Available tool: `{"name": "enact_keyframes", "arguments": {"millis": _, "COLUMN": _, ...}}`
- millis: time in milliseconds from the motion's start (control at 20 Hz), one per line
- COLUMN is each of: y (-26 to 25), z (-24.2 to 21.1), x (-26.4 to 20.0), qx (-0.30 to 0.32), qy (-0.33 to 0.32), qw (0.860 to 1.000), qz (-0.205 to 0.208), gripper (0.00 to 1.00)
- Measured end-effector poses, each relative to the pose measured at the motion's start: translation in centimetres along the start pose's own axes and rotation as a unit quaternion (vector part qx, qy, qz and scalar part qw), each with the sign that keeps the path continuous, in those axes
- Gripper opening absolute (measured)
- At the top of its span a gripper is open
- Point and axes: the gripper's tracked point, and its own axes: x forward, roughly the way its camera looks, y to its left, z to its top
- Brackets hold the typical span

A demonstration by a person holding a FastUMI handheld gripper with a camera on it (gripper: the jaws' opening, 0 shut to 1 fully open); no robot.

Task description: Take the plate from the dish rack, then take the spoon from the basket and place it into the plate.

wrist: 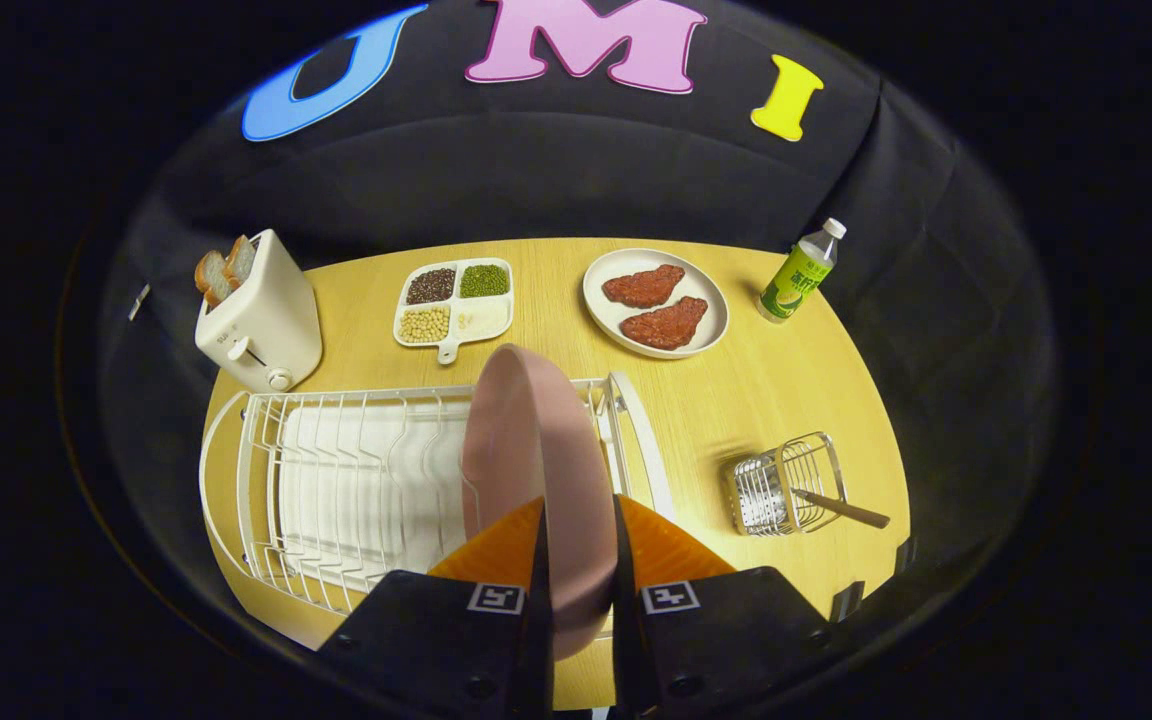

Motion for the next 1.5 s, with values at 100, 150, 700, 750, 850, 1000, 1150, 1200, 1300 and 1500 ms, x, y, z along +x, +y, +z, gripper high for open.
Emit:
{"name": "enact_keyframes", "arguments": {"millis": 100, "y": -0.1, "z": 0.8, "x": -0.5, "qx": -0.028, "qy": -0.012, "qw": 0.999, "qz": -0.014, "gripper": 0.27}}
{"name": "enact_keyframes", "arguments": {"millis": 150, "y": -0.2, "z": 1.2, "x": -0.8, "qx": -0.044, "qy": -0.021, "qw": 0.999, "qz": -0.021, "gripper": 0.27}}
{"name": "enact_keyframes", "arguments": {"millis": 700, "y": -1.6, "z": 2.5, "x": -5.9, "qx": -0.031, "qy": -0.074, "qw": 0.996, "qz": 0.045, "gripper": 0.28}}
{"name": "enact_keyframes", "arguments": {"millis": 750, "y": -1.9, "z": 2.1, "x": -6.7, "qx": -0.023, "qy": -0.075, "qw": 0.995, "qz": 0.060, "gripper": 0.28}}
{"name": "enact_keyframes", "arguments": {"millis": 850, "y": -2.7, "z": 1.4, "x": -8.4, "qx": -0.015, "qy": -0.078, "qw": 0.993, "qz": 0.089, "gripper": 0.27}}
{"name": "enact_keyframes", "arguments": {"millis": 1000, "y": -3.6, "z": -1.1, "x": -10.7, "qx": -0.005, "qy": -0.068, "qw": 0.988, "qz": 0.141, "gripper": 0.27}}
{"name": "enact_keyframes", "arguments": {"millis": 1150, "y": -4.6, "z": -4.8, "x": -12.0, "qx": 0.018, "qy": -0.035, "qw": 0.982, "qz": 0.182, "gripper": 0.27}}
{"name": "enact_keyframes", "arguments": {"millis": 1200, "y": -4.7, "z": -6.2, "x": -12.4, "qx": 0.029, "qy": -0.019, "qw": 0.980, "qz": 0.196, "gripper": 0.27}}
{"name": "enact_keyframes", "arguments": {"millis": 1300, "y": -4.8, "z": -9.3, "x": -13.0, "qx": 0.058, "qy": 0.013, "qw": 0.973, "qz": 0.224, "gripper": 0.27}}
{"name": "enact_keyframes", "arguments": {"millis": 1500, "y": -5.3, "z": -15.6, "x": -12.9, "qx": 0.090, "qy": 0.064, "qw": 0.963, "qz": 0.246, "gripper": 0.27}}
